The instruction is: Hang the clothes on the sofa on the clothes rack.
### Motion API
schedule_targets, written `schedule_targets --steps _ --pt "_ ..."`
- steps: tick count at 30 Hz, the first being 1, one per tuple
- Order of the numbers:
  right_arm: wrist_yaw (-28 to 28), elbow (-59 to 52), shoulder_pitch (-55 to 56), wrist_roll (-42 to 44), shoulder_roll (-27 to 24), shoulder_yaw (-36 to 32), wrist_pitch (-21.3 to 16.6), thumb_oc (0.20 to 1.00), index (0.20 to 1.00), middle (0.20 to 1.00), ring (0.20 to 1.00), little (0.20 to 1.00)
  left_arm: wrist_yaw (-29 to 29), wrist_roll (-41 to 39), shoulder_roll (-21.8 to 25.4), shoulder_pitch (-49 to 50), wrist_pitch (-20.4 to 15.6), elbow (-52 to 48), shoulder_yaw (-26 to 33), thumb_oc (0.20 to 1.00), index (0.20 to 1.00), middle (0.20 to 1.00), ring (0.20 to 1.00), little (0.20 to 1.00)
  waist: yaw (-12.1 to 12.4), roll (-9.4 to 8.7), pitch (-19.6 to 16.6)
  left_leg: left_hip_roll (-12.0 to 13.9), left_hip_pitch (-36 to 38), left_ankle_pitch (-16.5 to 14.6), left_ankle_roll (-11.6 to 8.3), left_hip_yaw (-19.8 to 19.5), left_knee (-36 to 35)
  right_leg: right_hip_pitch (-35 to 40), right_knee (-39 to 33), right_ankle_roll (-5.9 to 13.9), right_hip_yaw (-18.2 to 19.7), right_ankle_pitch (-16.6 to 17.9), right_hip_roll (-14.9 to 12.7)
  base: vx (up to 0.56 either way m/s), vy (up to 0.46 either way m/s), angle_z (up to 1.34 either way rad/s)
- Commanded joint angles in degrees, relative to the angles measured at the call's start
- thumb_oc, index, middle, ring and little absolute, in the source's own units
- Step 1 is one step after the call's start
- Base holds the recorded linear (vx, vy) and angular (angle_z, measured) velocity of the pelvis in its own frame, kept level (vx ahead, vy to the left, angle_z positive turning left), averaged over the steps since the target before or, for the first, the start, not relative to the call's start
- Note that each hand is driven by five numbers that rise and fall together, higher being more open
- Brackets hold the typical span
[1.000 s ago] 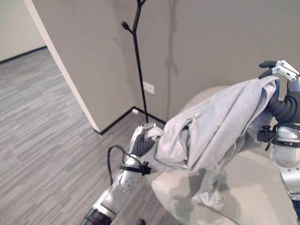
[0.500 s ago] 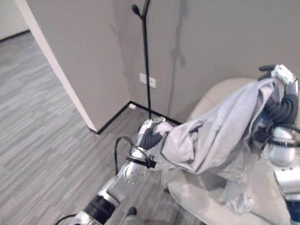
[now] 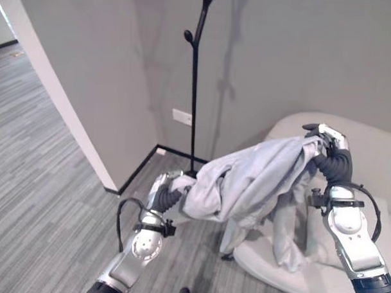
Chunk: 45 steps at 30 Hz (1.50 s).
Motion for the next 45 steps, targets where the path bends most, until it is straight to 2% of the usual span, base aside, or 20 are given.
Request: schedule_targets --steps 1,5,8,12,13,14,16,17,18,22,25,28,31,32,34,38,40,43,44,45 --pt "-0.7 -0.8 -1.4 1.9 -2.6 -5.1 -4.3 0.200 0.200 0.200 0.200 0.200 -2.3 -2.1 -2.6 -3.1 -1.9 -2.2 -2.5 0.200 0.200 0.200 0.200 0.200 -0.3 -0.45 -3.6 -1.9 -0.1 -1.5 -2.75 -7.6 -1.2 2.2 -5.0 -3.59 -0.6 4.0 6.6 0.02 0.056 0.02" --pt "-1.0 -0.1 -1.0 2.5 -2.7 -5.7 -4.4 0.200 0.200 0.200 0.200 0.200 -3.6 -1.8 -3.8 -4.3 -2.0 -1.0 -4.3 0.200 0.200 0.200 0.200 0.200 -1.0 -0.89 -4.2 -3.2 1.0 -1.4 -2.47 -8.8 -2.3 4.1 -8.8 -3.62 0.5 5.8 7.1 0.03 0.011 0.04" --pt "-0.7 -0.1 -1.5 2.1 -2.8 -5.5 -4.5 0.200 0.200 0.200 0.200 0.200 -4.5 -2.3 -3.9 -4.4 -2.3 -2.7 -4.3 0.200 0.200 0.200 0.200 0.200 -1.1 -0.43 -4.8 -4.0 0.6 -3.4 -1.96 -9.8 -0.3 5.1 -13.3 -3.41 1.1 8.5 6.3 0.02 0.004 -0.08" --pt "-0.6 0.7 -1.5 1.5 -3.1 -4.4 -3.6 0.200 0.200 0.200 0.200 0.200 -3.5 -2.5 -4.6 -6.2 -2.1 -1.5 -4.8 0.200 0.200 0.200 0.200 0.200 -1.4 -0.68 -3.3 -4.8 -4.1 -6.1 -2.32 -9.9 9.1 4.7 -13.2 -3.44 1.0 9.0 5.7 -0.03 -0.001 0.06" --pt "-0.4 1.1 -1.5 0.9 -4.1 -3.5 -2.6 0.200 0.200 0.200 0.200 0.200 -3.2 -2.5 -4.9 -6.4 -2.1 -1.3 -4.7 0.200 0.200 0.200 0.200 0.200 -1.2 -0.57 -2.6 -4.9 -6.9 -7.5 -2.65 -9.6 14.8 5.6 -13.5 -3.55 1.1 8.4 5.4 -0.04 0.073 0.15" --pt "-0.3 1.7 -1.1 0.9 -4.8 -3.0 -1.2 0.200 0.200 0.200 0.200 0.200 -3.3 -2.5 -5.4 -6.4 -1.9 -1.0 -5.1 0.200 0.200 0.200 0.200 0.200 -1.2 -0.36 -2.2 -3.4 -9.4 -6.2 -2.72 -9.4 17.6 5.9 -13.6 -3.53 1.1 8.0 5.1 0.02 0.111 0.11" --pt "-0.4 1.9 -1.2 1.4 -5.1 -2.8 -0.9 0.200 0.200 0.200 0.200 0.200 -3.3 -2.4 -5.4 -6.4 -1.9 -1.0 -5.2 0.200 0.200 0.200 0.200 0.200 -1.2 -0.27 -2.4 -2.1 -9.9 -6.1 -2.45 -8.9 16.4 5.9 -13.8 -3.32 0.9 7.7 4.9 0.03 0.102 0.10" --pt "-0.6 1.4 -1.2 3.3 -5.3 -2.6 -0.6 0.200 0.200 0.200 0.200 0.200 -3.1 -2.2 -4.9 -6.2 -1.3 -1.1 -5.2 0.200 0.200 0.200 0.200 0.200 -0.8 -0.19 -2.6 -0.3 -9.8 -5.2 -2.39 -9.2 13.2 6.1 -14.0 -2.96 0.8 7.0 4.7 0.04 0.076 0.18" --pt "-0.5 1.4 -1.1 3.4 -5.4 -2.6 -0.6 0.200 0.200 0.200 0.200 0.200 -3.1 -2.2 -4.9 -6.2 -1.2 -1.2 -5.2 0.200 0.200 0.200 0.200 0.200 -0.7 -0.27 -2.7 -0.3 -9.4 -4.8 -2.43 -9.1 12.4 6.0 -13.9 -2.99 0.9 7.0 4.7 0.05 0.130 0.14" --pt "-1.8 1.1 -1.8 3.9 -4.7 -2.5 1.1 0.200 0.200 0.200 0.200 0.200 -2.3 -1.9 -4.3 -7.7 0.2 -0.6 -5.1 0.200 0.200 0.200 0.200 0.200 0.3 0.04 -2.7 3.9 -10.2 2.5 -5.86 -13.8 0.4 6.0 -13.1 -3.03 1.6 4.6 4.4 0.07 0.160 -0.08" --pt "-3.5 1.9 -3.1 3.1 -3.8 -2.3 2.8 0.200 0.200 0.200 0.200 0.200 -1.4 -1.5 -3.9 -9.4 0.6 0.2 -5.2 0.200 0.200 0.200 0.200 0.200 1.3 -0.21 -2.1 5.9 -12.5 3.6 -8.07 -17.1 -3.1 7.6 -12.4 -2.54 3.4 2.5 3.3 0.12 0.221 -0.15" --pt "-2.9 0.4 -1.3 2.2 -2.6 -3.0 2.8 0.200 0.200 0.200 0.200 0.200 -1.6 -1.0 -3.7 -8.9 0.4 0.3 -5.1 0.200 0.200 0.200 0.200 0.200 1.5 0.79 -2.8 7.3 -11.3 3.7 -8.48 -19.5 -2.8 8.9 -11.8 -1.25 5.7 2.0 1.7 0.17 0.361 -0.17" --pt "-1.2 -1.1 1.8 0.5 -1.6 -3.1 3.0 0.200 0.200 0.200 0.200 0.200 -1.9 -0.5 -3.3 -8.2 -0.1 0.6 -5.7 0.200 0.200 0.200 0.200 0.200 1.0 0.99 -4.0 6.9 -10.3 3.0 -7.90 -18.2 -0.3 9.2 -12.0 0.62 6.5 3.1 -2.0 0.13 0.365 -0.47" --pt "-1.2 -1.1 1.9 0.5 -1.6 -3.1 3.1 0.200 0.200 0.200 0.200 0.200 -1.9 -0.5 -3.3 -8.2 -0.1 0.5 -5.7 0.200 0.200 0.200 0.200 0.200 1.1 0.88 -4.1 6.8 -10.4 2.8 -7.83 -18.1 -0.1 9.2 -12.1 0.69 6.6 3.1 -2.2 0.06 0.390 -0.55" --pt "1.9 -0.2 2.4 7.8 -0.5 -0.7 1.7 0.200 0.200 0.200 0.200 0.200 -2.0 -0.2 -1.0 -7.9 -0.1 -0.5 -5.5 0.200 0.200 0.200 0.200 0.200 0.4 -0.41 -4.6 4.5 -8.5 0.5 -5.92 -13.9 1.1 6.2 -11.5 3.59 8.8 6.6 -6.8 0.01 0.494 -0.53" --pt "4.0 -0.2 3.1 10.2 1.1 0.0 0.5 0.200 0.200 0.200 0.200 0.200 -1.8 -1.1 -0.8 -5.9 -0.2 -0.9 -3.8 0.200 0.200 0.200 0.200 0.200 0.2 -0.80 -4.3 2.9 -7.0 -0.7 -4.28 -10.6 1.2 4.1 -9.8 4.70 10.6 9.5 -8.8 -0.03 0.298 -0.49" --pt "4.4 -0.2 3.1 11.1 2.3 0.4 -0.1 0.200 0.200 0.200 0.200 0.200 -1.6 -1.2 -0.4 -4.6 -0.4 -1.2 -3.3 0.200 0.200 0.200 0.200 0.200 -0.2 -0.42 -4.1 2.5 -5.7 -1.0 -3.68 -8.9 0.7 3.1 -8.4 4.72 9.7 11.0 -9.4 -0.02 0.259 -0.47" --pt "4.8 0.3 3.5 12.0 3.3 1.2 -0.9 0.200 0.200 0.200 0.200 0.200 -1.7 -0.8 0.0 -2.6 -0.6 -1.6 -3.0 0.200 0.200 0.200 0.200 0.200 -0.6 0.07 -4.2 2.3 -3.7 -1.3 -3.12 -6.4 -0.8 3.0 -8.2 4.48 4.7 12.4 -10.9 0.01 0.190 -0.52" --pt "6.6 23.3 7.6 26.0 9.2 11.3 1.3 0.200 0.200 0.200 0.200 0.200 -3.7 -20.7 -8.4 -0.9 4.6 15.7 -0.8 0.200 0.200 0.200 0.200 0.200 -1.0 4.61 -1.6 1.1 -0.1 -1.3 -3.83 -18.3 -4.3 0.7 -15.0 -1.44 3.4 9.6 3.3 0.04 0.080 -0.32" --pt "6.7 23.6 8.0 26.3 9.4 11.4 1.3 0.200 0.200 0.200 0.200 0.200 -4.0 -20.7 -8.4 -0.8 4.5 15.4 -1.4 0.200 0.200 0.200 0.200 0.200 -1.0 4.71 -2.1 0.8 0.1 -0.9 -3.57 -18.5 -5.0 1.0 -15.2 -1.60 3.2 9.6 3.5 0.06 0.028 -0.17"
